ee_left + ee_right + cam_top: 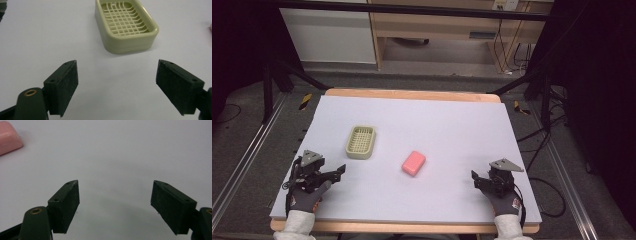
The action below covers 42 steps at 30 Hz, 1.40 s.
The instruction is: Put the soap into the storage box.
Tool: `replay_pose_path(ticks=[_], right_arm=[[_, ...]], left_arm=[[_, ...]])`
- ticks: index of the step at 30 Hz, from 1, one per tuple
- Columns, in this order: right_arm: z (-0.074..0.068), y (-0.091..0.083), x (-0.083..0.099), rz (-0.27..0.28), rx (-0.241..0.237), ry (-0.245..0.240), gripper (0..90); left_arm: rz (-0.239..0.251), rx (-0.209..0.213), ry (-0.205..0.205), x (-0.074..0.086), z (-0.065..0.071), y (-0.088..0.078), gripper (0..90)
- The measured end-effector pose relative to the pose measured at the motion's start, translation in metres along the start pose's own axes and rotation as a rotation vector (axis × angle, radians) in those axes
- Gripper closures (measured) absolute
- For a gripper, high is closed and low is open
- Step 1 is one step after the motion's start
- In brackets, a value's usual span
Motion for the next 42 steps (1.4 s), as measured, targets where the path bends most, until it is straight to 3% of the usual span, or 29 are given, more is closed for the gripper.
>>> replay_pose_path(ticks=[18, 32, 42], right_arm=[[0.003, -0.001, -0.001, 0.013, 0.033, 0.004, 18.5], [0.002, -0.001, -0.002, 0.019, 0.028, 0.009, 17.1], [0.006, -0.003, -0.005, 0.044, 0.057, 0.021, 15.9]], left_arm=[[0.007, 0.049, 0.061, -0.011, 0.036, 0.003, 20.0], [0.031, 0.080, 0.094, -0.027, 0.052, 0.002, 20.0], [0.033, 0.107, 0.105, -0.038, 0.062, 0.007, 19.9]])
Point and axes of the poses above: each handheld gripper's, and its own axes: y roughly forward along the jaws, x roughly out of its underside, z roughly to its right, the point moved 7 cm from there along y, roughly forward along the jaws, and after that the axes turned 14 degrees about x, right-handed, at the moved point
